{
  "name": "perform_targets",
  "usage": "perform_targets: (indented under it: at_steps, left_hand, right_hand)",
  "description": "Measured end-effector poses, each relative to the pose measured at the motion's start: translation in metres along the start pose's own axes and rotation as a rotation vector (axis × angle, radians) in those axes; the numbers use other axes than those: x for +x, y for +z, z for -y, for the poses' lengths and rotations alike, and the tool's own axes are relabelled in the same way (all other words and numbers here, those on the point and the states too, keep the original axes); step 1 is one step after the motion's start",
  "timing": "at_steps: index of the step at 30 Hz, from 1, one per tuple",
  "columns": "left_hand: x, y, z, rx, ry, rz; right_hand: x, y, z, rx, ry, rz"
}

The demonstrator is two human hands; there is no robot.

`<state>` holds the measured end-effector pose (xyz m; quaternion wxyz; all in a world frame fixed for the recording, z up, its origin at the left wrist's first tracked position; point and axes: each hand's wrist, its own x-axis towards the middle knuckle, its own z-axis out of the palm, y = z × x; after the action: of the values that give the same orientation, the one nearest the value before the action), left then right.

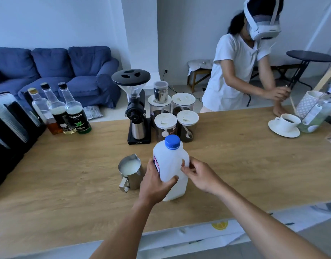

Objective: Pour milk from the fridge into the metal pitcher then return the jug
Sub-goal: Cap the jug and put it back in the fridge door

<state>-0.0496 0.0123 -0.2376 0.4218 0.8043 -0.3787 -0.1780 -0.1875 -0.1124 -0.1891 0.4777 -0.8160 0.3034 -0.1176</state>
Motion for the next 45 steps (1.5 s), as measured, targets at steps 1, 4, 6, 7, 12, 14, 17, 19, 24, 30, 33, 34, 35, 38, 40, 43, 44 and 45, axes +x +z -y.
perform_targets:
  at_steps: [1,4,6,7,12,14,17,19,24,30,33,34,35,38,40,43,44,45]
  left_hand:
    - [0.0,0.002,-0.007,0.06,-0.008,0.009]
    - [0.0,0.016,-0.034,0.205,-0.02,0.064]
    - [-0.003,0.033,-0.056,0.263,0.01,0.107]
    - [-0.006,0.045,-0.068,0.28,0.032,0.131]
    - [-0.035,0.118,-0.137,0.265,0.177,0.294]
    - [-0.055,0.153,-0.168,0.251,0.247,0.378]
    - [-0.095,0.202,-0.209,0.24,0.314,0.479]
    - [-0.127,0.236,-0.237,0.237,0.363,0.535]
    - [-0.223,0.317,-0.293,0.295,0.542,0.691]
    - [-0.353,0.399,-0.35,0.276,0.779,0.918]
    - [-0.426,0.429,-0.368,0.303,0.89,1.029]
    - [-0.453,0.439,-0.374,0.305,0.938,1.069]
    - [-0.473,0.446,-0.379,0.302,0.973,1.097]
    - [-0.545,0.464,-0.398,0.277,1.082,1.208]
    - [-0.592,0.47,-0.409,0.264,1.151,1.282]
    - [-0.646,0.474,-0.42,0.231,1.208,1.385]
    - [-0.665,0.475,-0.423,0.224,1.236,1.421]
    - [-0.678,0.477,-0.426,0.222,1.259,1.447]
  right_hand:
    - [-0.002,-0.004,-0.001,-0.011,0.003,-0.007]
    - [-0.015,-0.032,-0.012,-0.084,0.02,-0.047]
    - [-0.033,-0.056,-0.021,-0.113,0.049,-0.081]
    - [-0.045,-0.07,-0.028,-0.118,0.07,-0.103]
    - [-0.127,-0.136,-0.068,-0.123,0.199,-0.257]
    - [-0.174,-0.161,-0.087,-0.112,0.263,-0.334]
    - [-0.245,-0.193,-0.11,-0.115,0.333,-0.423]
    - [-0.298,-0.212,-0.124,-0.103,0.391,-0.496]
    - [-0.438,-0.243,-0.157,-0.093,0.526,-0.657]
    - [-0.609,-0.238,-0.193,0.03,0.693,-0.914]
    - [-0.689,-0.22,-0.201,0.089,0.802,-1.065]
    - [-0.718,-0.214,-0.201,0.1,0.836,-1.11]
    - [-0.74,-0.21,-0.199,0.103,0.862,-1.135]
    - [-0.813,-0.193,-0.19,0.12,0.939,-1.261]
    - [-0.857,-0.179,-0.181,0.104,0.985,-1.346]
    - [-0.906,-0.158,-0.169,0.085,1.085,-1.432]
    - [-0.921,-0.15,-0.165,0.087,1.117,-1.469]
    - [-0.932,-0.145,-0.161,0.086,1.141,-1.49]
